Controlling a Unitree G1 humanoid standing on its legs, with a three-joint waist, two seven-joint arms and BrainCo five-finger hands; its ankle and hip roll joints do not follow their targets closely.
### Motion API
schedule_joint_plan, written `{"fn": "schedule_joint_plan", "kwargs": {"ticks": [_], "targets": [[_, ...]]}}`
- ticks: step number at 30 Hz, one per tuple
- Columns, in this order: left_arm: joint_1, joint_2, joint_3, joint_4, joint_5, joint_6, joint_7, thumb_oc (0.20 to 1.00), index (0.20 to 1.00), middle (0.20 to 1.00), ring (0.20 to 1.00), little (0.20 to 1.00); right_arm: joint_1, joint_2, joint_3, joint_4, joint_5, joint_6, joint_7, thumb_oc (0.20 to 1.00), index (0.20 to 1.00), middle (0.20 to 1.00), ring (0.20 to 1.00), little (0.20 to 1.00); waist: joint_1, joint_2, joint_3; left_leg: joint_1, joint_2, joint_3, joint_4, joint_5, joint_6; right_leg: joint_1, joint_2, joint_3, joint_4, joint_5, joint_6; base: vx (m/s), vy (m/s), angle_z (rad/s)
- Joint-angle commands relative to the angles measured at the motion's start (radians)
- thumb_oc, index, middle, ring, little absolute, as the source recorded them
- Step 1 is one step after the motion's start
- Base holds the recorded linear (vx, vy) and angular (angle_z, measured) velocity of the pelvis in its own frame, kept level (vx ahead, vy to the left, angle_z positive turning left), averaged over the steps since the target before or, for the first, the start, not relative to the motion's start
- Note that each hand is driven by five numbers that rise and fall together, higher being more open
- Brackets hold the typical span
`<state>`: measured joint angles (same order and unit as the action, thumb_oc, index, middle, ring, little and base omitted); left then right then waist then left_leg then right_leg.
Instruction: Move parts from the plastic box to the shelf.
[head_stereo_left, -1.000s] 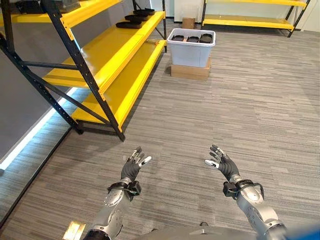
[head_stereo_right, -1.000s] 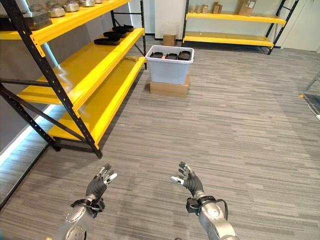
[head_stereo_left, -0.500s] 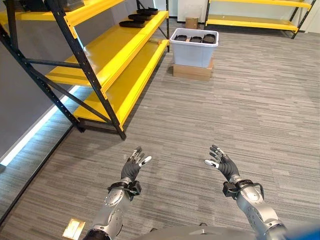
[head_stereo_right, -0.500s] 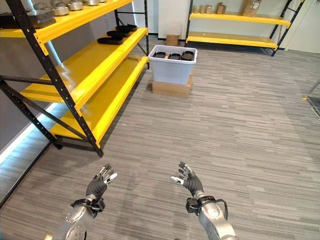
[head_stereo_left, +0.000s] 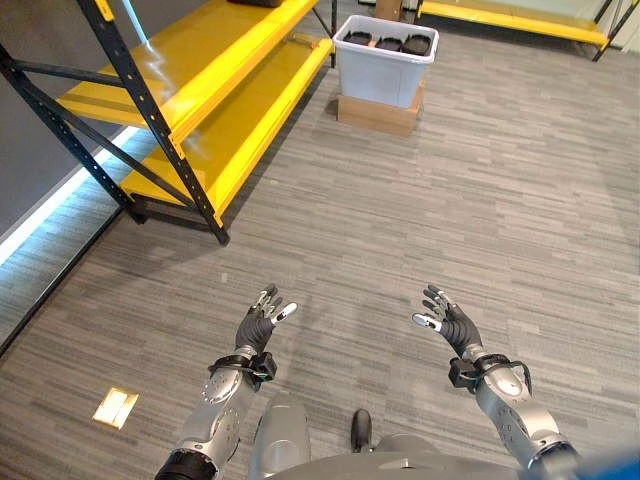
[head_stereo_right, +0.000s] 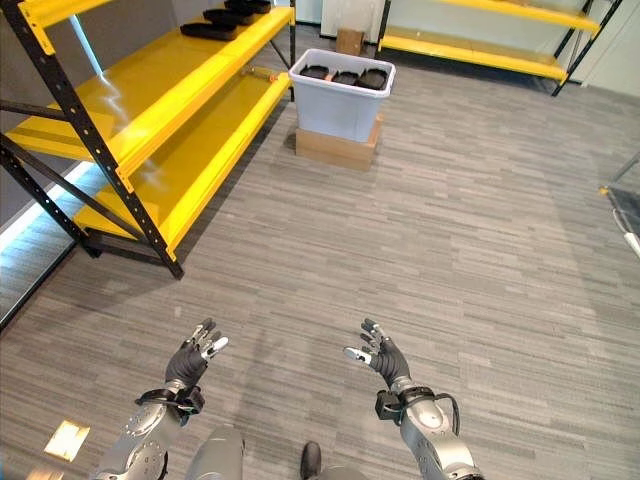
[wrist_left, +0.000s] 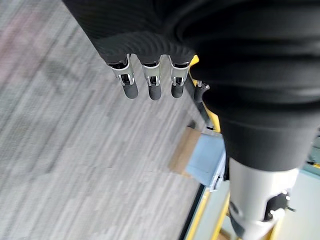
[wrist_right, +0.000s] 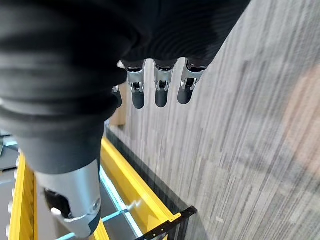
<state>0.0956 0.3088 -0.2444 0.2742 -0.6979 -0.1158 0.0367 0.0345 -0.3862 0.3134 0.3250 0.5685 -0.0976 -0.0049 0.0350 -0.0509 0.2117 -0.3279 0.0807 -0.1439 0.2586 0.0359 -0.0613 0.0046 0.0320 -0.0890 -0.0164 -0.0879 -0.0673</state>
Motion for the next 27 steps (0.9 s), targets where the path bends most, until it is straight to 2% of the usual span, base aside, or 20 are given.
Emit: {"fn": "schedule_joint_plan", "kwargs": {"ticks": [1, 3, 4, 7, 8, 9, 10, 11, 12, 14, 15, 16, 18, 19, 21, 22, 23, 24, 25, 27], "targets": [[-0.014, 0.041, -0.009, -0.071, -0.008, -0.047, -0.018, 1.000, 1.000, 1.000, 1.000, 1.000, 0.027, -0.036, -0.007, -0.070, 0.014, -0.063, 0.002, 1.000, 1.000, 1.000, 1.000, 1.000, 0.022, 0.024, -0.050, -0.043, -0.002, 0.020, -0.159, 0.175, 0.013, 0.132, -0.022, 0.090, 0.106, -0.095, 0.047, 0.32, 0.014, -0.13], [-0.012, 0.037, 0.001, -0.070, 0.005, -0.051, -0.015, 1.000, 1.000, 1.000, 1.000, 1.000, 0.030, -0.032, -0.006, -0.062, 0.006, -0.063, -0.001, 1.000, 1.000, 1.000, 1.000, 1.000, 0.034, 0.031, -0.056, -0.055, -0.013, 0.028, -0.267, 0.188, 0.010, 0.173, -0.015, 0.120, 0.108, -0.127, 0.052, 0.46, 0.043, -0.28], [-0.012, 0.034, 0.011, -0.068, 0.010, -0.054, -0.017, 1.000, 1.000, 1.000, 1.000, 1.000, 0.034, -0.032, -0.007, -0.063, -0.002, -0.056, 0.001, 1.000, 1.000, 1.000, 1.000, 1.000, 0.042, 0.037, -0.071, -0.044, -0.011, 0.063, -0.287, 0.207, 0.004, 0.217, -0.019, 0.151, 0.096, -0.147, 0.058, 0.50, 0.099, -0.70], [0.000, 0.031, 0.019, -0.070, 0.005, -0.056, -0.019, 1.000, 1.000, 1.000, 1.000, 1.000, 0.045, -0.019, -0.004, -0.068, -0.011, -0.047, 0.011, 1.000, 1.000, 1.000, 1.000, 1.000, 0.054, 0.040, -0.106, -0.014, -0.015, 0.038, -0.291, 0.211, 0.015, 0.252, -0.036, 0.180, 0.076, -0.162, 0.065, 0.39, 0.134, -0.66], [-0.004, 0.031, 0.014, -0.079, -0.003, -0.060, -0.017, 1.000, 1.000, 1.000, 1.000, 1.000, 0.041, -0.013, 0.000, -0.071, -0.022, -0.044, 0.013, 1.000, 1.000, 1.000, 1.000, 1.000, 0.060, 0.036, -0.128, -0.016, -0.023, 0.032, -0.260, 0.218, 0.016, 0.270, -0.067, 0.188, 0.078, -0.166, 0.083, 0.40, 0.194, -0.91], [-0.004, 0.034, 0.012, -0.092, -0.003, -0.066, -0.016, 1.000, 1.000, 1.000, 1.000, 1.000, 0.041, -0.010, -0.001, -0.075, -0.018, -0.045, 0.018, 1.000, 1.000, 1.000, 1.000, 1.000, 0.062, 0.028, -0.132, -0.029, -0.035, 0.043, -0.229, 0.209, 0.018, 0.273, -0.092, 0.183, 0.090, -0.157, 0.097, 0.40, 0.196, -0.79], [-0.004, 0.034, 0.012, -0.092, -0.003, -0.066, -0.016, 1.000, 1.000, 1.000, 1.000, 1.000, 0.041, -0.010, -0.001, -0.075, -0.018, -0.045, 0.018, 1.000, 1.000, 1.000, 1.000, 1.000, 0.062, 0.026, -0.134, -0.031, -0.038, 0.045, -0.225, 0.206, 0.019, 0.272, -0.094, 0.183, 0.090, -0.158, 0.097, 0.26, 0.127, -0.57], [-0.003, 0.040, 0.015, -0.107, -0.005, -0.068, -0.016, 1.000, 1.000, 1.000, 1.000, 1.000, 0.044, -0.005, 0.000, -0.083, -0.014, -0.043, 0.022, 1.000, 1.000, 1.000, 1.000, 1.000, 0.064, 0.014, -0.143, -0.038, -0.050, 0.054, -0.186, 0.172, 0.038, 0.267, -0.118, 0.189, 0.109, -0.135, 0.117, 0.51, 0.221, -0.63], [-0.006, 0.057, 0.010, -0.122, -0.004, -0.069, -0.014, 1.000, 1.000, 1.000, 1.000, 1.000, 0.041, 0.004, 0.006, -0.092, -0.014, -0.036, 0.033, 1.000, 1.000, 1.000, 1.000, 1.000, 0.063, -0.017, -0.163, -0.040, -0.096, 0.086, -0.115, 0.101, 0.074, 0.243, -0.175, 0.210, 0.187, 0.023, 0.167, 0.61, 0.258, -0.54], [0.003, 0.069, 0.006, -0.136, -0.002, -0.067, -0.018, 1.000, 1.000, 1.000, 1.000, 1.000, 0.048, 0.007, 0.003, -0.102, -0.019, -0.036, 0.041, 1.000, 1.000, 1.000, 1.000, 1.000, 0.061, -0.029, -0.175, -0.028, -0.126, 0.097, -0.106, 0.065, 0.095, 0.228, -0.188, 0.229, 0.230, 0.120, 0.182, 0.41, 0.173, -0.30], [0.003, 0.069, 0.006, -0.137, -0.002, -0.066, -0.018, 1.000, 1.000, 1.000, 1.000, 1.000, 0.049, 0.007, 0.003, -0.102, -0.019, -0.036, 0.041, 1.000, 1.000, 1.000, 1.000, 1.000, 0.062, -0.030, -0.177, -0.029, -0.126, 0.098, -0.104, 0.064, 0.096, 0.228, -0.189, 0.230, 0.229, 0.120, 0.182, 0.34, 0.173, -0.17], [0.005, 0.079, 0.003, -0.138, 0.002, -0.062, -0.014, 1.000, 1.000, 1.000, 1.000, 1.000, 0.051, 0.015, -0.001, -0.102, -0.018, -0.035, 0.039, 1.000, 1.000, 1.000, 1.000, 1.000, 0.058, -0.032, -0.180, -0.003, -0.157, 0.104, -0.102, 0.025, 0.117, 0.195, -0.197, 0.237, 0.320, 0.242, 0.208, 0.31, 0.181, -0.10], [0.003, 0.091, 0.002, -0.139, 0.010, -0.058, -0.008, 1.000, 1.000, 1.000, 1.000, 1.000, 0.051, 0.021, 0.001, -0.101, -0.017, -0.033, 0.040, 1.000, 1.000, 1.000, 1.000, 1.000, 0.046, -0.011, -0.174, 0.045, -0.167, 0.097, -0.116, -0.004, 0.141, 0.121, -0.184, 0.231, 0.475, 0.331, 0.216, 0.34, 0.238, 0.09], [0.002, 0.098, 0.003, -0.140, 0.012, -0.054, -0.007, 1.000, 1.000, 1.000, 1.000, 1.000, 0.053, 0.025, 0.003, -0.103, -0.016, -0.036, 0.040, 1.000, 1.000, 1.000, 1.000, 1.000, 0.036, 0.002, -0.164, 0.079, -0.171, 0.089, -0.129, -0.016, 0.154, 0.082, -0.175, 0.227, 0.544, 0.353, 0.210, 0.26, 0.235, 0.07], [-0.002, 0.108, -0.001, -0.140, 0.027, -0.047, -0.012, 1.000, 1.000, 1.000, 1.000, 1.000, 0.060, 0.028, 0.003, -0.104, -0.014, -0.035, 0.045, 1.000, 1.000, 1.000, 1.000, 1.000, 0.013, 0.034, -0.134, 0.147, -0.170, 0.077, -0.146, -0.039, 0.170, 0.000, -0.149, 0.197, 0.649, 0.328, 0.194, 0.28, 0.224, 0.03], [-0.002, 0.108, -0.003, -0.137, 0.030, -0.045, -0.016, 1.000, 1.000, 1.000, 1.000, 1.000, 0.065, 0.031, 0.004, -0.107, -0.013, -0.033, 0.048, 1.000, 1.000, 1.000, 1.000, 1.000, -0.005, 0.044, -0.116, 0.189, -0.170, 0.064, -0.156, -0.051, 0.175, -0.060, -0.131, 0.180, 0.697, 0.258, 0.182, 0.21, 0.137, 0.28], [-0.002, 0.107, -0.003, -0.136, 0.030, -0.045, -0.016, 1.000, 1.000, 1.000, 1.000, 1.000, 0.065, 0.031, 0.004, -0.107, -0.013, -0.033, 0.048, 1.000, 1.000, 1.000, 1.000, 1.000, -0.005, 0.046, -0.117, 0.187, -0.169, 0.063, -0.157, -0.049, 0.174, -0.062, -0.129, 0.179, 0.696, 0.259, 0.181, 0.44, 0.155, 0.43], [-0.002, 0.109, -0.007, -0.131, 0.035, -0.041, -0.029, 1.000, 1.000, 1.000, 1.000, 1.000, 0.075, 0.028, 0.004, -0.110, 0.009, -0.034, 0.054, 1.000, 1.000, 1.000, 1.000, 1.000, -0.049, 0.073, -0.086, 0.286, -0.161, 0.042, -0.187, -0.066, 0.176, -0.207, -0.087, 0.112, 0.656, 0.079, 0.138, 0.33, 0.091, 0.43], [-0.002, 0.108, -0.007, -0.131, 0.034, -0.041, -0.029, 1.000, 1.000, 1.000, 1.000, 1.000, 0.074, 0.028, 0.005, -0.110, 0.009, -0.034, 0.054, 1.000, 1.000, 1.000, 1.000, 1.000, -0.053, 0.075, -0.085, 0.288, -0.160, 0.038, -0.189, -0.064, 0.175, -0.204, -0.087, 0.108, 0.653, 0.079, 0.137, 0.44, 0.083, 0.19], [0.001, 0.106, -0.011, -0.125, 0.027, -0.042, -0.035, 1.000, 1.000, 1.000, 1.000, 1.000, 0.078, 0.025, 0.004, -0.107, 0.029, -0.037, 0.050, 1.000, 1.000, 1.000, 1.000, 1.000, -0.071, 0.074, -0.078, 0.337, -0.166, 0.025, -0.214, -0.084, 0.167, -0.239, -0.077, 0.081, 0.486, 0.040, 0.126, 0.31, -0.053, 0.41]]}}
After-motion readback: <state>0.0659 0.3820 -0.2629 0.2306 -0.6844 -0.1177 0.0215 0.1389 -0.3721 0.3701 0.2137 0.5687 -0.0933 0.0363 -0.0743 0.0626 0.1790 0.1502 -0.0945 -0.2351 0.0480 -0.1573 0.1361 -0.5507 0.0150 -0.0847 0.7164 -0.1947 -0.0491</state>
